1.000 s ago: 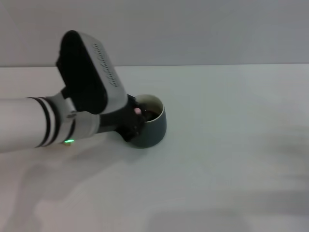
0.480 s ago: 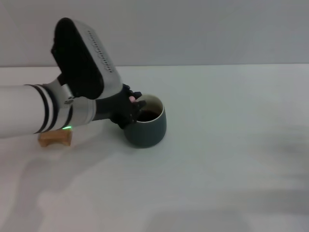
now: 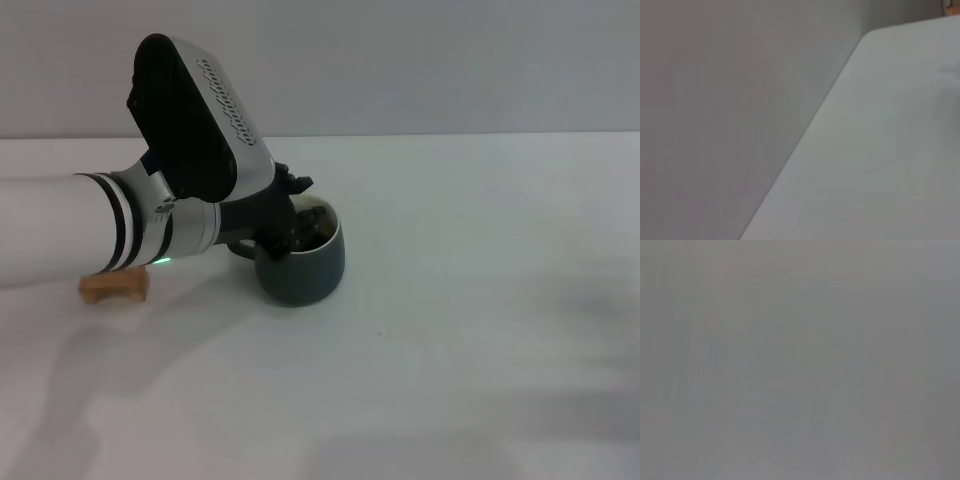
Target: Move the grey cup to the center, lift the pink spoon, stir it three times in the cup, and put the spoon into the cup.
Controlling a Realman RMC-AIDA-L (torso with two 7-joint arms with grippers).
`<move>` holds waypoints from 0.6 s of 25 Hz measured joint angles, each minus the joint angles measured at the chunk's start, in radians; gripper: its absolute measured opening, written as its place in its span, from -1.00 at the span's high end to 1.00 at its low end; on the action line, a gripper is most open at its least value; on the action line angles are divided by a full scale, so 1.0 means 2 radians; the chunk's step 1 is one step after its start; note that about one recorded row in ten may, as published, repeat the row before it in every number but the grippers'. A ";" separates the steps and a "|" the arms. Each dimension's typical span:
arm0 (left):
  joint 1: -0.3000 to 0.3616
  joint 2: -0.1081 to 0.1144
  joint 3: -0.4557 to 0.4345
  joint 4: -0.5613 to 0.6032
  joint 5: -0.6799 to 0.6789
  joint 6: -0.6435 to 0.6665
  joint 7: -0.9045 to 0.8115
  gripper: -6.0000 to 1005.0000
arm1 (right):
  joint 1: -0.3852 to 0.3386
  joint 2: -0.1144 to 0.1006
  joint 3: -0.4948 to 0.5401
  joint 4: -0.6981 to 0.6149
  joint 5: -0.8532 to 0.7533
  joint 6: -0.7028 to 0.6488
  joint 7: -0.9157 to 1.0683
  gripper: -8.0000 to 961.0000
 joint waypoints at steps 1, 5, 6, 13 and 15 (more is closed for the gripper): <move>0.001 0.000 0.002 0.000 -0.003 0.005 0.000 0.60 | 0.000 0.000 0.000 0.000 0.000 0.000 0.000 0.99; 0.006 0.000 0.003 0.000 -0.023 0.034 0.000 0.27 | 0.001 0.000 0.000 0.000 0.000 0.000 0.000 0.99; 0.006 0.000 0.003 0.000 -0.023 0.034 0.000 0.19 | 0.001 0.000 0.000 0.000 0.000 0.000 0.000 0.99; 0.044 0.002 0.031 -0.006 -0.086 0.222 0.003 -0.27 | -0.003 0.001 0.000 0.003 -0.001 -0.003 0.000 0.99; 0.069 0.003 0.072 -0.016 -0.105 0.354 0.002 -0.38 | -0.004 0.001 0.000 0.006 -0.001 -0.004 0.000 0.99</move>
